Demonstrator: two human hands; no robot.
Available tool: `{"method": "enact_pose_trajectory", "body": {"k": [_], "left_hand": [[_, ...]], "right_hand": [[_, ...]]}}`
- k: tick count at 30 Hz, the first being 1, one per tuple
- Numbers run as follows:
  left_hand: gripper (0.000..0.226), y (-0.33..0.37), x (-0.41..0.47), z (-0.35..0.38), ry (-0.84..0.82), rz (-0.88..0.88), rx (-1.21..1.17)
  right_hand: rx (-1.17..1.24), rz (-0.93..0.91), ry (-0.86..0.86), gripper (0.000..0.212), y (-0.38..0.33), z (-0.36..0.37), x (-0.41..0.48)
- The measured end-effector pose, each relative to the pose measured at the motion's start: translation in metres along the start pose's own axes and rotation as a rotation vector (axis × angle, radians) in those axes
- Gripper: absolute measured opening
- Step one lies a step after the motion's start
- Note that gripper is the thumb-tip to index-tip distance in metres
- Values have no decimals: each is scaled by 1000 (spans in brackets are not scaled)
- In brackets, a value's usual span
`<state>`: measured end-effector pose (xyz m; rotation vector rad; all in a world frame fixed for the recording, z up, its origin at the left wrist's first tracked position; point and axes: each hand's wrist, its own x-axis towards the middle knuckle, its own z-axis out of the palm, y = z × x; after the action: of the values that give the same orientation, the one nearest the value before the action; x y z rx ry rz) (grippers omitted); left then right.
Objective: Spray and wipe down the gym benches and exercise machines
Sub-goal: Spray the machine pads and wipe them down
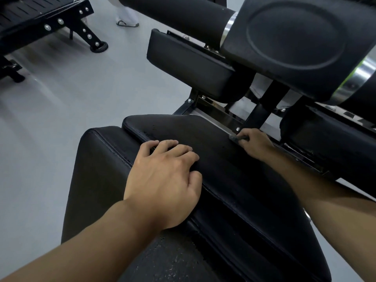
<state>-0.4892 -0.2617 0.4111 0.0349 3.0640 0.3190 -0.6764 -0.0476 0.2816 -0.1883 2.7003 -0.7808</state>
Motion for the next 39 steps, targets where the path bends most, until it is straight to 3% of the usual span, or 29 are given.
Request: {"method": "enact_pose_trajectory", "body": {"k": [4, 10, 16, 23, 28, 33, 39], "left_hand": [[52, 0, -1, 0, 25, -4, -18], [54, -1, -1, 2, 42, 2, -24], [54, -1, -1, 1, 40, -3, -26], [60, 0, -1, 1, 34, -4, 4], [61, 1, -1, -1, 26, -13, 4], [63, 2, -1, -1, 26, -20, 22], [66, 2, -1, -1, 21, -19, 23]], "right_hand": [[-63, -55, -63, 16, 19, -10, -27], [-37, 39, -19, 20, 12, 2, 15], [-26, -4, -63, 19, 40, -18, -53], [-21, 0, -47, 18, 12, -8, -23], [2, -119, -42, 13, 30, -25, -77], [-35, -21, -30, 15, 6, -8, -39], [3, -149, -74, 14, 23, -26, -81]]}}
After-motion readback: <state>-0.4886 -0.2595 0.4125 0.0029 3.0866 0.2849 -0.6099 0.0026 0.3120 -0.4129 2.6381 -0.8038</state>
